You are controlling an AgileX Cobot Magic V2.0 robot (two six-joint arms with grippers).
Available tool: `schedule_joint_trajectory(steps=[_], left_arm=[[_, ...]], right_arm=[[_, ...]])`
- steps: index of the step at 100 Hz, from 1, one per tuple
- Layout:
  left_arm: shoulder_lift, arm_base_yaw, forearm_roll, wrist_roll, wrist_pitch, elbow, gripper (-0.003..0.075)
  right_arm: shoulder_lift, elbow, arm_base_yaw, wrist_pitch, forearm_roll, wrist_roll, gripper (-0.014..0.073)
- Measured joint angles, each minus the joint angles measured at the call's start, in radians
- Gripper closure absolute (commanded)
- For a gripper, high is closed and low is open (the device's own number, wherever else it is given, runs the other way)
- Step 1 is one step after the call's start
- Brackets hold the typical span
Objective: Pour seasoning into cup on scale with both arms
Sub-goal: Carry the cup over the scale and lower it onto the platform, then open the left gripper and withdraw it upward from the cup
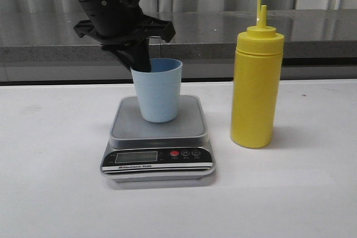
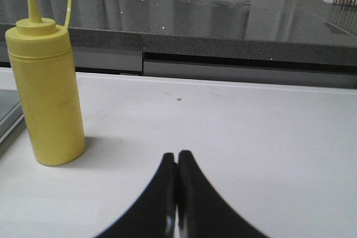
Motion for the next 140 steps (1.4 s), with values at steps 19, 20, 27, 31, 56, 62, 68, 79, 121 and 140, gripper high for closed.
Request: schedule_joint_trajectory(steps=[19, 20, 27, 31, 56, 62, 68, 79, 121, 140], left_arm=[[0.000, 0.000, 0.004, 0.000, 0.016, 0.000, 0.0312], [0.000, 0.000, 0.004, 0.000, 0.016, 0.000, 0.0283], [0.000, 0.000, 0.004, 0.000, 0.016, 0.000, 0.0169], [0.000, 0.000, 0.004, 0.000, 0.016, 0.000, 0.0134], [-0.004, 0.000, 0.005, -0.010, 0.042, 0.000, 0.0108], [-0.020, 0.000, 0.005, -0.020, 0.047, 0.000, 0.0108], [-0.041, 0.000, 0.005, -0.038, 0.048, 0.000, 0.0108], [-0.101, 0.000, 0.011, -0.052, 0.048, 0.000, 0.0108], [-0.428, 0.040, 0.038, -0.071, -0.127, 0.195, 0.0110], [-0.673, 0.107, 0.040, -0.075, -0.312, 0.468, 0.0110]], right_arm=[[0.000, 0.000, 0.000, 0.000, 0.000, 0.000, 0.0715], [0.000, 0.000, 0.000, 0.000, 0.000, 0.000, 0.0715], [0.000, 0.000, 0.000, 0.000, 0.000, 0.000, 0.0715], [0.000, 0.000, 0.000, 0.000, 0.000, 0.000, 0.0715], [0.000, 0.000, 0.000, 0.000, 0.000, 0.000, 0.0715], [0.000, 0.000, 0.000, 0.000, 0.000, 0.000, 0.0715], [0.000, 0.000, 0.000, 0.000, 0.000, 0.000, 0.0715], [0.000, 0.000, 0.000, 0.000, 0.000, 0.000, 0.0715], [0.000, 0.000, 0.000, 0.000, 0.000, 0.000, 0.0715], [0.000, 0.000, 0.000, 0.000, 0.000, 0.000, 0.0715]])
